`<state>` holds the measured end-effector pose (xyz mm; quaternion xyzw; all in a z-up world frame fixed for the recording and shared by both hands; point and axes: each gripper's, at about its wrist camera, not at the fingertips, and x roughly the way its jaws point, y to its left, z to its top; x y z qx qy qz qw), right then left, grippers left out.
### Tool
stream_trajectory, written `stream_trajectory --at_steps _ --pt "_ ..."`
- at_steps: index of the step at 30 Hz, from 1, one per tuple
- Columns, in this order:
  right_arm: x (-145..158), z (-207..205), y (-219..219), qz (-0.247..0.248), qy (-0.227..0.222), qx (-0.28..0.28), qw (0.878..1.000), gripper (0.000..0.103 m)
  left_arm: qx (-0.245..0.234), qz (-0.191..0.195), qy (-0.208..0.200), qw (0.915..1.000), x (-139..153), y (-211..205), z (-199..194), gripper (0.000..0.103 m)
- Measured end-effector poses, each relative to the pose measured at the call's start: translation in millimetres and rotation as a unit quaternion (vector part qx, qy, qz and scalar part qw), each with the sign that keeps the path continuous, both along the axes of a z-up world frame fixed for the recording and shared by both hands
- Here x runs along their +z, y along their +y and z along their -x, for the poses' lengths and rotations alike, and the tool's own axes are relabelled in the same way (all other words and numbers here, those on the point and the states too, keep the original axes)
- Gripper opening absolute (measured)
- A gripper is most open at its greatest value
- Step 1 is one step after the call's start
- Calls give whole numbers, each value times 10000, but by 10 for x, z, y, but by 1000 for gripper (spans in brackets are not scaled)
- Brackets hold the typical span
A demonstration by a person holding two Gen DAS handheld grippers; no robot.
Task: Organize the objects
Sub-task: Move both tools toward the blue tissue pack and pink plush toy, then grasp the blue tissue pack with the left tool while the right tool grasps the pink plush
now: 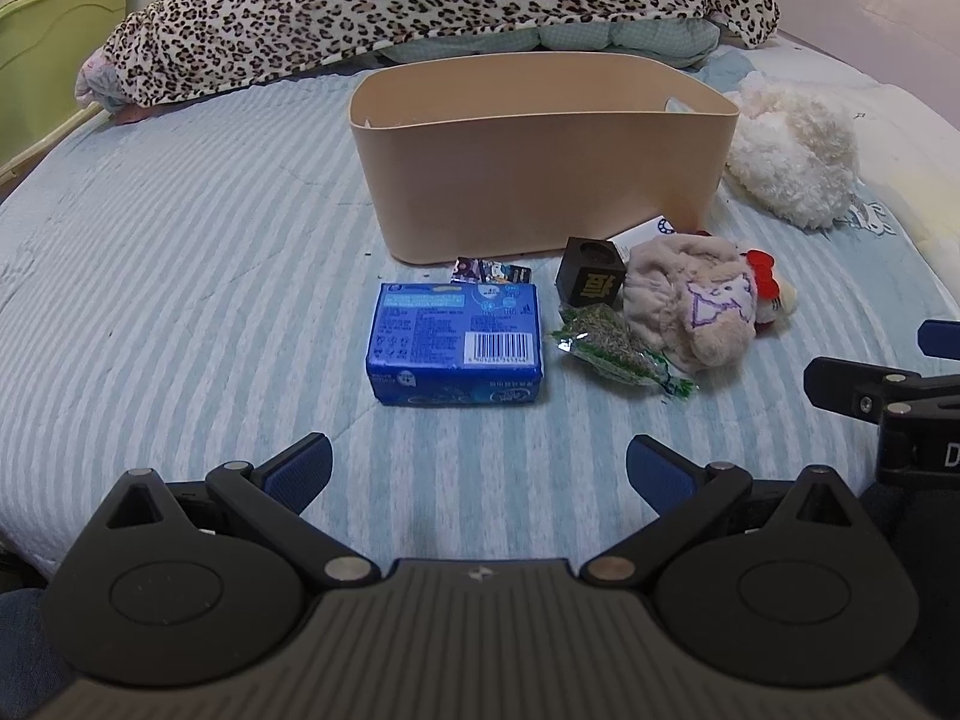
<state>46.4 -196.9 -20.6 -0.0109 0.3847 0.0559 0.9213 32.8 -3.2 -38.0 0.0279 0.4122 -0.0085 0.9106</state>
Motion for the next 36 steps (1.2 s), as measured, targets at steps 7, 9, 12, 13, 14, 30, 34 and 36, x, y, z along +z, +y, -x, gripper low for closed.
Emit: stream_trajectory --at_steps 7,9,12,13,14,30,34,36 --pt "-94 -146 20 -51 -36 100 9999 101 -58 37 -99 9999 -82 -7 -144 103" --pt "-123 -194 24 -98 -57 122 9999 101 -34 47 -136 9999 -110 2 -196 103" --pt "-169 -279 41 -132 -58 172 9997 98 -4 47 -206 9998 -156 14 -286 103" --pt "-188 -313 50 -135 -47 188 9997 97 -7 41 -211 9998 -175 16 -323 103" --pt "-206 -344 58 -139 -37 198 9997 95 -7 41 -207 9998 -197 21 -360 103" --pt "-511 -796 234 -54 241 307 9992 76 -126 -184 -50 9997 -524 82 -782 103" --pt "-575 -845 230 -68 329 305 9990 60 -191 -175 -1 9997 -568 139 -870 98" --pt "-587 -839 214 -101 319 303 9990 50 -202 -59 43 9998 -569 180 -901 94"
